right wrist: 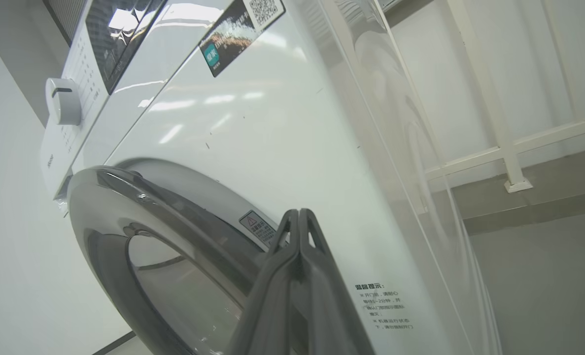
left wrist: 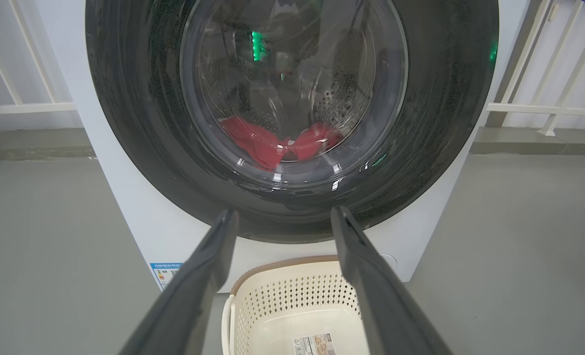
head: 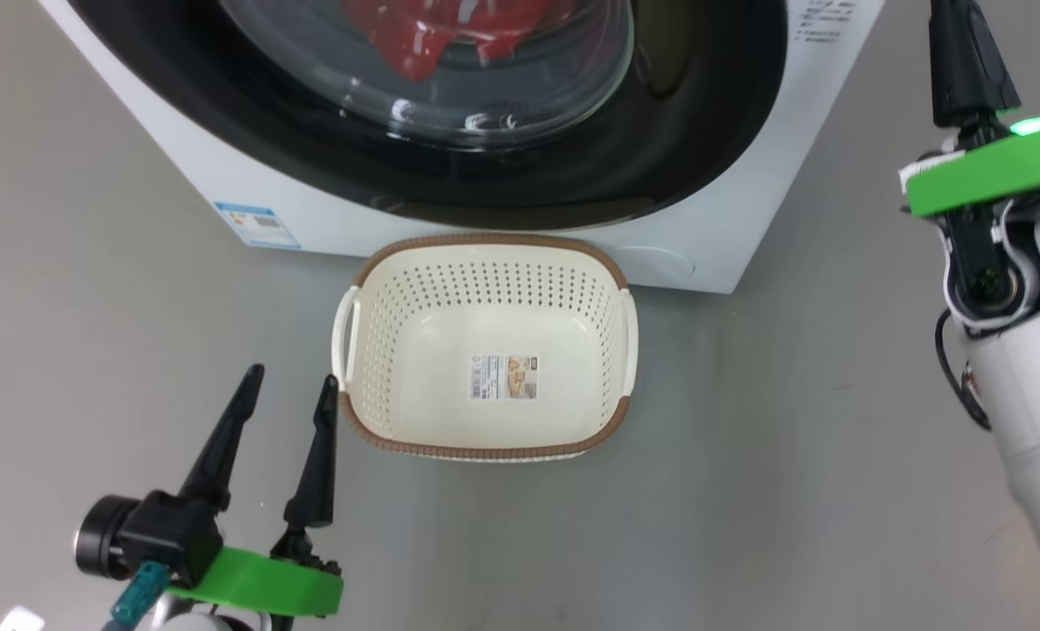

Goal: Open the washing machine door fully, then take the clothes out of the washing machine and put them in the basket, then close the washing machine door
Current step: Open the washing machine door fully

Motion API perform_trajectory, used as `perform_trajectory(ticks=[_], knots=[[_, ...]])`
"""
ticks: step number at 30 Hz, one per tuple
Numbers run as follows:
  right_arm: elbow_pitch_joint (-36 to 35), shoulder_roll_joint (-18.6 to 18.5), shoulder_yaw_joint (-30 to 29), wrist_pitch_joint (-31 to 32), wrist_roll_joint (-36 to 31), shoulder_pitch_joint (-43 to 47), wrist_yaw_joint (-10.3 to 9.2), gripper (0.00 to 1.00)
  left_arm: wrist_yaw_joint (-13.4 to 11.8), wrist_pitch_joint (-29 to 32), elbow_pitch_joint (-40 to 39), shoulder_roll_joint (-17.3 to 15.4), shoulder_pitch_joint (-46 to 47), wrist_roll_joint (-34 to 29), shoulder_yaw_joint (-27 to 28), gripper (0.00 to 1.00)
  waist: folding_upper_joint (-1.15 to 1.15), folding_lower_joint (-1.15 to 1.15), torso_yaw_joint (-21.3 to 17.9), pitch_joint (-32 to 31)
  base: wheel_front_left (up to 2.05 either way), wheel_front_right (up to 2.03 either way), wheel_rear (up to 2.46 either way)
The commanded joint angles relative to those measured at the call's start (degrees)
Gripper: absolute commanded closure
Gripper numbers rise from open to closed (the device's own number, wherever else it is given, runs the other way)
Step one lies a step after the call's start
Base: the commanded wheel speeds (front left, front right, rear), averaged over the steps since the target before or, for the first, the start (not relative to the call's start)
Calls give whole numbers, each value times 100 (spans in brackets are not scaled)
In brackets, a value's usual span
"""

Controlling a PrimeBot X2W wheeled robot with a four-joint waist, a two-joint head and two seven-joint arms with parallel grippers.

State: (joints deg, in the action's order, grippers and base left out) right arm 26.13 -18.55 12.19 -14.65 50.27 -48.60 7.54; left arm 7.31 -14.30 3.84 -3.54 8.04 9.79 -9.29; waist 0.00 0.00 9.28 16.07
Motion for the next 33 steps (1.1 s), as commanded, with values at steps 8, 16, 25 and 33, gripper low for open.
perform_trajectory(ticks=[8,16,25,33], knots=[[114,-503,1017,861,1683,-747,-5,100,18,-70,-150,-76,315,88,158,0,0,0,113,302,0,0,0],[448,-736,1225,2237,3231,-1313,-5,100,18,-70,-148,-92,462,131,88,0,0,0,192,507,0,0,0],[1238,-605,979,3726,4398,-1879,-5,100,18,-70,-134,-95,526,161,9,0,0,0,291,636,0,0,0],[1602,-451,913,4261,4641,-2094,-5,100,18,-70,-127,-82,549,172,-44,0,0,0,341,665,0,0,0]])
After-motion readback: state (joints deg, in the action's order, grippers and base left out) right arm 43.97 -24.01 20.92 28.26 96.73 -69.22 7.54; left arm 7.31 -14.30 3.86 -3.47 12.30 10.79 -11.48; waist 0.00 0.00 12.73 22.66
